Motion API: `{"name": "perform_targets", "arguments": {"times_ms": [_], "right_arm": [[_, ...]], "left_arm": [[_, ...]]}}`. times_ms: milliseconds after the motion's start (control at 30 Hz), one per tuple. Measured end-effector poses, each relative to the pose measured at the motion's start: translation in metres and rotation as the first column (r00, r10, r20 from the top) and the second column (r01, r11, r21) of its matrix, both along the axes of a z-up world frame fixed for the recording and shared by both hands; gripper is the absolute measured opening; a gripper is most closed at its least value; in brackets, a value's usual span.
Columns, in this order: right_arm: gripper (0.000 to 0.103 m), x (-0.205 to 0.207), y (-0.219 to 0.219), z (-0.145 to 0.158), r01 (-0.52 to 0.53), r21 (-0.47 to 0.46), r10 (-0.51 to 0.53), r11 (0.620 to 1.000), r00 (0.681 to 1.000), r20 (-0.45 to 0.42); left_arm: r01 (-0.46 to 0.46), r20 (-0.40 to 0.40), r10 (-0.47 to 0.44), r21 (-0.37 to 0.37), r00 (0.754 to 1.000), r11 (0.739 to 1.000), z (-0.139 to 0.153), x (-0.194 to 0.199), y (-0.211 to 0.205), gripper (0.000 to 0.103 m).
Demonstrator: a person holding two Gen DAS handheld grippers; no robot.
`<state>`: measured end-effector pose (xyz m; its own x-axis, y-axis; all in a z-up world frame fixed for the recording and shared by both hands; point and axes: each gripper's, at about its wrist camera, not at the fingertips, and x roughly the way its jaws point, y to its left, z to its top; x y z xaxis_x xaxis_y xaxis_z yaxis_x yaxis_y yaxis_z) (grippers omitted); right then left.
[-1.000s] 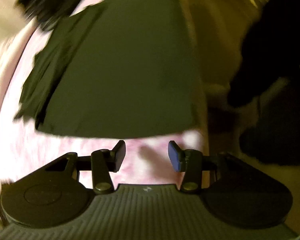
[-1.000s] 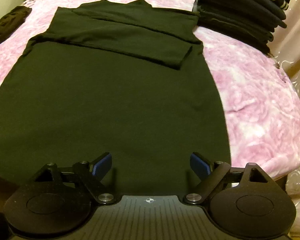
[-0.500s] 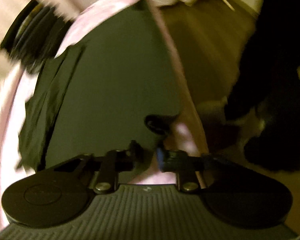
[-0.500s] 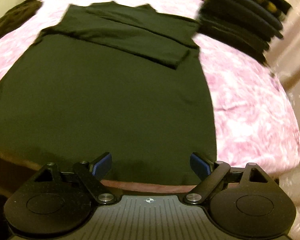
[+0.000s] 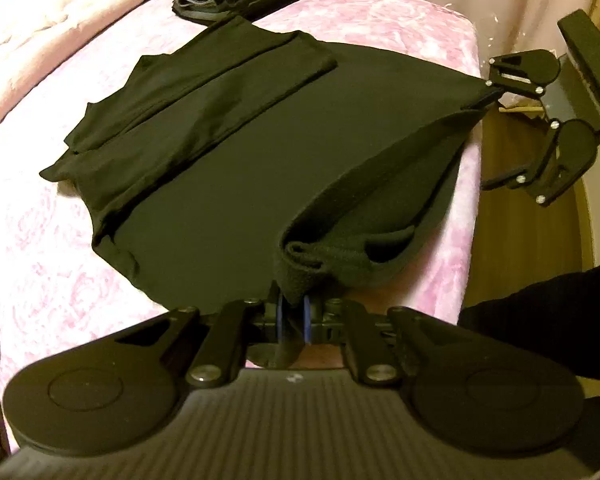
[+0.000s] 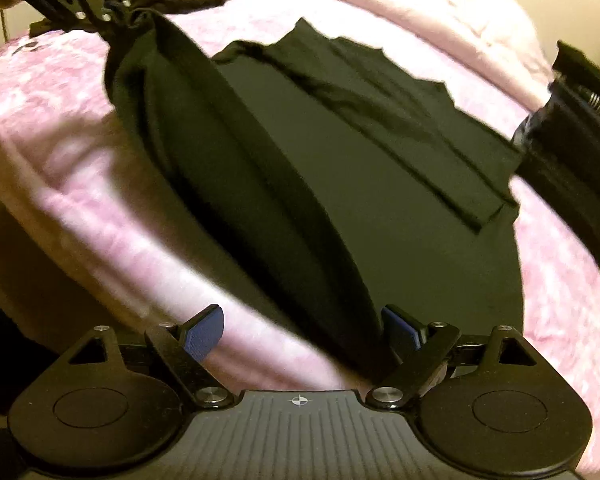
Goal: Fold clothes
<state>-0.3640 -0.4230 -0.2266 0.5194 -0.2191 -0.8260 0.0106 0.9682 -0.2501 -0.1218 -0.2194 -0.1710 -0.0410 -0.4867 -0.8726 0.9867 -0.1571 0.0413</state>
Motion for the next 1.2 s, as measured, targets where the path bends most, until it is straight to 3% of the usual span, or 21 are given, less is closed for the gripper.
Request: {"name": "perform_targets", "arguments": {"times_ms": [233,367,467,600,900,1000,1100,1167,1200], "right_arm": [[0.088,0.010,-0.017,-0.003,-0.058,-0.064,0.061,0.996,0.997,0.040],[0.088,0.000,-0.028,0.010,-0.008,-0.032,0.011,0.999,0.997,0.078],[0.087,-0.010,-0.036,0.013,0.045,-0.027,-0.044,0.999,0.997,0.065],[0.087,-0.023,-0.048,0.008,0.043,-0.022,-0.043,0.999,0.999,0.003],[0.087,-0.053,-0.089,-0.003,-0.025,-0.145,0.009,0.989,0.994,-0.113],[0.087,-0.065,-0.108,0.014,0.002,-0.087,-0.008,0.996,0.997,-0.073],[0.087,-0.066,-0.132,0.032,0.090,-0.033,-0.091,0.995,0.995,-0.033],[0.061,-0.054,-0.147,0.031,0.146,0.001,-0.145,0.989,0.988,-0.045],[0.059,-0.048,-0.154,0.030,0.173,0.018,-0.172,0.985,0.984,-0.052]], "left_arm": [[-0.062,-0.056,0.064,0.028,0.996,0.998,0.000,0.011,-0.008,0.007],[-0.135,-0.047,0.136,0.035,0.990,0.990,-0.003,0.028,-0.020,0.005],[-0.216,-0.043,0.218,0.050,0.975,0.975,-0.008,0.045,-0.029,0.005],[-0.307,-0.044,0.311,0.078,0.949,0.949,-0.016,0.068,-0.040,0.005],[-0.315,-0.035,0.321,0.119,0.946,0.942,-0.032,0.077,-0.052,0.005],[-0.301,-0.023,0.306,0.123,0.952,0.946,-0.034,0.074,-0.052,0.005],[-0.311,-0.027,0.316,0.125,0.948,0.942,-0.034,0.074,-0.052,0.005],[-0.324,-0.029,0.330,0.125,0.944,0.938,-0.034,0.074,-0.052,0.005],[-0.331,-0.029,0.337,0.128,0.941,0.935,-0.035,0.074,-0.052,0.005]]}}
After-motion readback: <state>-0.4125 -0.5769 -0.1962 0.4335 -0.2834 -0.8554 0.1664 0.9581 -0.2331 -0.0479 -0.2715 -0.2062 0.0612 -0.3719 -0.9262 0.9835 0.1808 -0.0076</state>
